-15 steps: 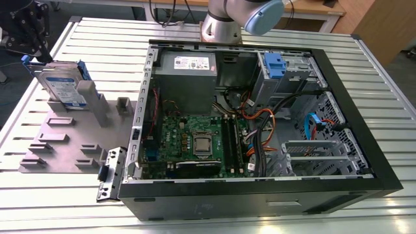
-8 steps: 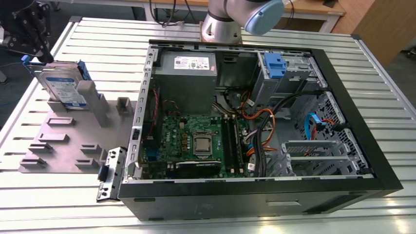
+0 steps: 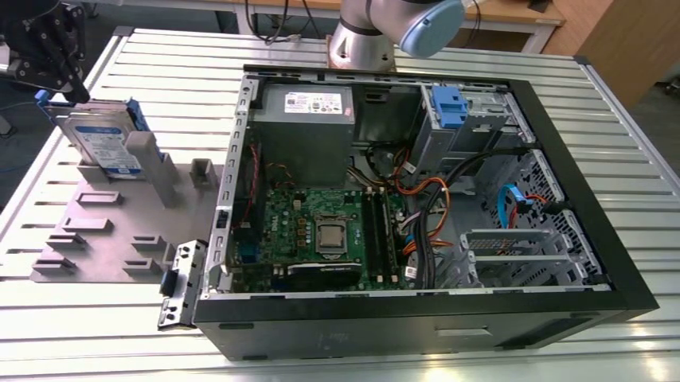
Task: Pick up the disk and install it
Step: 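Pick up the disk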
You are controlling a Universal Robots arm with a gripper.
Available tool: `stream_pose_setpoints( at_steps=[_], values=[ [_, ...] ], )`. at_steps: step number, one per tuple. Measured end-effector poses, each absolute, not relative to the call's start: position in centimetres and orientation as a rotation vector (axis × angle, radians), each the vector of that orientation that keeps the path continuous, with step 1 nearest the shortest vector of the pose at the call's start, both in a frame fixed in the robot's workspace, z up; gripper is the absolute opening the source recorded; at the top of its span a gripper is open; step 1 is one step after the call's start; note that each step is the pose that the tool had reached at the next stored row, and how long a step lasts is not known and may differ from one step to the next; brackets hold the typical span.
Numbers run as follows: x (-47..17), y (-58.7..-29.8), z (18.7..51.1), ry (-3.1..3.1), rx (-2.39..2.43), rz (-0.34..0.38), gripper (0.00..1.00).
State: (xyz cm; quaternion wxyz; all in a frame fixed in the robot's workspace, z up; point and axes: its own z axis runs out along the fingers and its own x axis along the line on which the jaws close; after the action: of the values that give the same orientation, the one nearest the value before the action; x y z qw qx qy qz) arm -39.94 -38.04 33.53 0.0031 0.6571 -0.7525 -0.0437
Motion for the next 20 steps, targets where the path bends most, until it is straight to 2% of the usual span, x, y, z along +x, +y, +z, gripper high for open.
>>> stream_pose_setpoints(
  at_steps=[20],
  values=[
    [-39.67,-37.95,33.42,-2.358,2.062,-0.137,0.11]
  ],
)
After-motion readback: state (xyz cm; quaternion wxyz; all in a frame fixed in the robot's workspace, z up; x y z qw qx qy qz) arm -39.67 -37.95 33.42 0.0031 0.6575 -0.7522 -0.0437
